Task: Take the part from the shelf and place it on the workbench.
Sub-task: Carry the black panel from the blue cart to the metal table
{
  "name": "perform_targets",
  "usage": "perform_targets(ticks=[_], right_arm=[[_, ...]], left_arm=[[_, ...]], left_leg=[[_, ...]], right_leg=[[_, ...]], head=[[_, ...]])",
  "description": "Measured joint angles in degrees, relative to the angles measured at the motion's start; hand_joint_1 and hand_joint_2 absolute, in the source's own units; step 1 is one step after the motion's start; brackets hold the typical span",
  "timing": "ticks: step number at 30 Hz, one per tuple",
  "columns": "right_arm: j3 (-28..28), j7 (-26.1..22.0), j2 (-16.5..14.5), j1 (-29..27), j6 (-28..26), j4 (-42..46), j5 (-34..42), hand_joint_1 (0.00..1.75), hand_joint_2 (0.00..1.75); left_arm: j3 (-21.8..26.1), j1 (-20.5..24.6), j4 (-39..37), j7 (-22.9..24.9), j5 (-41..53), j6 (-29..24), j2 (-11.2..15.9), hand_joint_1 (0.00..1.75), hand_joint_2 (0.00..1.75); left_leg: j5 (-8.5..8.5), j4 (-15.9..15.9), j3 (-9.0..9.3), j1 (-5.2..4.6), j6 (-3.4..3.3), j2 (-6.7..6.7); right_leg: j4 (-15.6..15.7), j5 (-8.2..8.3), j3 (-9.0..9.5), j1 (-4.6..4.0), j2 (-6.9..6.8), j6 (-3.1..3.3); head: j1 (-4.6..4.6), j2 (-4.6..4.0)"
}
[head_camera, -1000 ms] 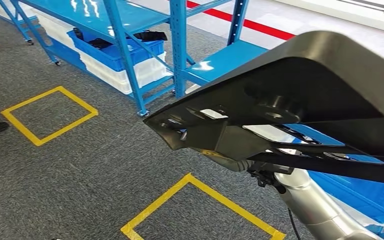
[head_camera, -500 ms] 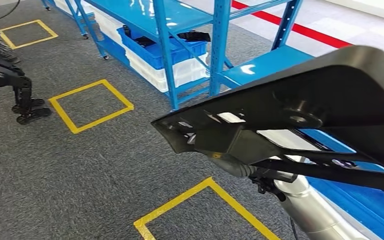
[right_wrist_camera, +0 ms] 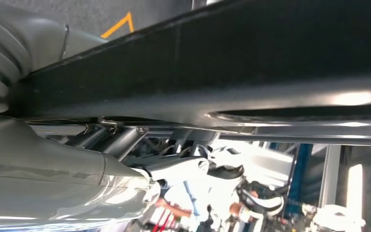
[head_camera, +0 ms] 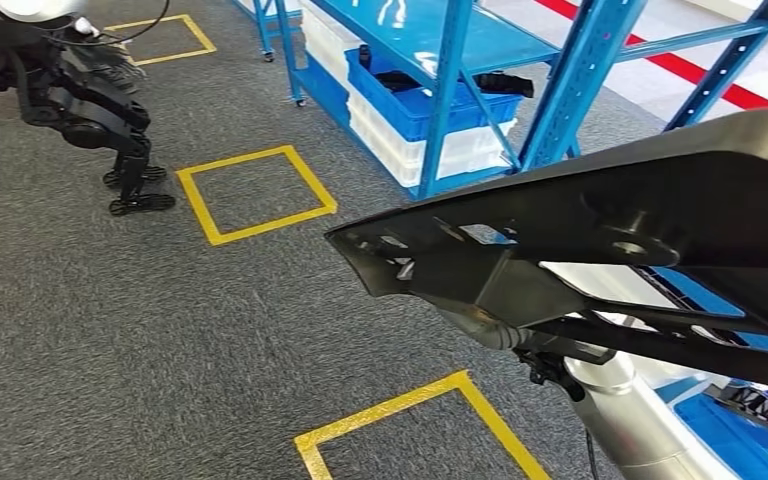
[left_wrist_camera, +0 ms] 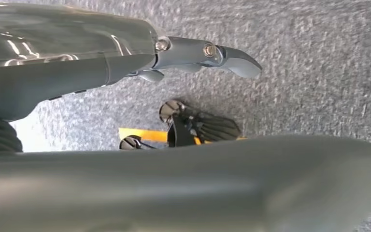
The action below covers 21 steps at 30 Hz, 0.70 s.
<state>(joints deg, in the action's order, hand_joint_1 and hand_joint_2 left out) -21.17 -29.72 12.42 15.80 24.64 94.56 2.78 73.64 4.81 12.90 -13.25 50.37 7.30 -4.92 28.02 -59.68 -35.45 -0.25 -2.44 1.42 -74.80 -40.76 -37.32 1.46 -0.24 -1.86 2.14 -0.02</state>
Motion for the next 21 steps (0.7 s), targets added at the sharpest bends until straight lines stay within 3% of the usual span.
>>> perform_targets(ticks=[1,2,4,5,7,9,11,13,15,16,17,19,21], right_arm=[[0.0,0.2,0.0,0.0,0.1,0.0,0.0,1.75,1.75],[0.0,0.5,0.0,0.2,0.2,0.0,-0.1,1.75,1.75],[0.0,0.9,0.0,0.6,0.5,0.0,-0.1,1.75,1.75],[0.0,1.1,0.0,0.8,0.7,0.0,-0.2,1.75,1.75],[-0.1,1.6,0.0,1.3,0.9,0.0,-0.3,1.75,1.75],[-0.2,2.0,0.0,2.1,1.2,0.0,-0.4,1.75,1.75],[-0.4,2.1,0.0,2.8,1.4,0.0,-0.4,1.75,1.75],[-0.5,2.4,0.1,3.0,1.5,0.1,-0.4,1.75,1.75],[-0.5,2.5,0.4,2.5,1.4,0.2,-0.4,1.75,1.75],[-0.5,2.4,0.6,1.8,1.2,0.5,-0.4,1.75,1.75],[-0.4,2.0,0.9,1.0,1.0,0.9,-0.4,1.75,1.75],[0.0,0.8,1.7,-1.1,0.6,2.0,-0.6,1.75,1.75],[0.6,-0.4,2.4,-3.2,0.6,2.9,-1.0,1.75,1.75]], left_arm=[[0.0,0.0,0.0,0.1,0.0,0.0,-0.1,0.0,1.75],[0.0,0.0,0.0,0.2,0.0,0.1,-0.3,0.0,1.75],[0.0,0.1,0.0,0.3,0.0,0.2,-0.5,0.0,1.75],[0.0,0.2,0.0,0.3,0.0,0.4,-0.7,0.0,1.75],[0.0,0.3,0.0,0.4,0.1,0.6,-0.9,0.0,1.75],[0.0,0.1,0.0,0.5,0.3,0.7,-1.2,0.0,1.75],[0.0,0.1,0.0,0.8,0.7,0.7,-1.6,0.0,1.75],[-0.1,0.4,0.0,1.2,1.2,0.6,-2.1,0.0,1.75],[-0.2,0.4,0.0,1.8,1.8,0.2,-2.6,0.0,1.75],[-0.3,0.3,0.0,2.2,2.3,-0.1,-2.9,0.0,1.75],[-0.4,0.1,0.0,2.8,2.8,-0.5,-3.1,0.0,1.75],[-0.9,-0.2,0.0,3.9,3.7,-1.3,-3.5,0.0,1.75],[-1.3,-0.2,0.0,4.7,4.2,-2.0,-3.8,0.0,1.75]], left_leg=[[0.05,0.0,0.14,-0.03,0.0,0.85],[0.15,-0.1,0.34,-0.03,0.04,1.68],[0.48,-0.4,0.6,-0.06,0.32,3.3],[0.62,-0.6,0.51,-0.05,0.55,4.06],[0.69,-0.9,0.1,0.07,1.06,5.36],[0.71,-0.9,-0.17,0.25,1.5,5.85],[2.08,-3.1,-1.23,0.18,2.03,3.5],[5.17,-9.5,-4.38,0.34,2.61,0.34],[7.16,-15.6,-7.63,0.71,2.99,-0.67],[6.7,-16.2,-8.02,0.85,3.09,-0.87],[5.21,-14.5,-7.28,0.94,3.11,-1.15],[1.39,-7.5,-3.81,0.77,2.87,-3.0],[0.06,-2.7,-1.48,0.14,2.19,-5.03]], right_leg=[[-0.2,1.14,-0.64,-0.06,0.12,0.04],[2.0,3.36,-0.17,-0.08,0.35,0.09],[9.2,8.11,2.3,0.06,2.25,0.22],[12.0,9.31,3.32,0.14,3.29,0.26],[13.9,9.41,4.1,0.08,4.23,0.44],[14.2,9.39,4.29,0.07,3.16,0.86],[14.4,9.4,4.55,0.22,1.73,1.43],[14.5,9.12,4.82,0.15,0.04,1.85],[14.5,8.71,5.16,0.06,-1.69,1.91],[14.4,8.44,5.44,0.06,-2.51,1.84],[14.4,8.12,5.85,0.07,-3.32,1.73],[14.5,7.36,6.83,0.03,-4.86,1.38],[14.6,6.73,7.49,-0.18,-6.15,0.77]], head=[[0.0,0.0],[0.0,0.0],[0.0,0.0],[0.01,0.0],[0.02,0.0],[0.02,0.0],[0.05,0.0],[0.09,0.0],[0.08,0.0],[0.09,0.0],[0.09,0.0],[0.08,0.0],[0.04,0.0]])
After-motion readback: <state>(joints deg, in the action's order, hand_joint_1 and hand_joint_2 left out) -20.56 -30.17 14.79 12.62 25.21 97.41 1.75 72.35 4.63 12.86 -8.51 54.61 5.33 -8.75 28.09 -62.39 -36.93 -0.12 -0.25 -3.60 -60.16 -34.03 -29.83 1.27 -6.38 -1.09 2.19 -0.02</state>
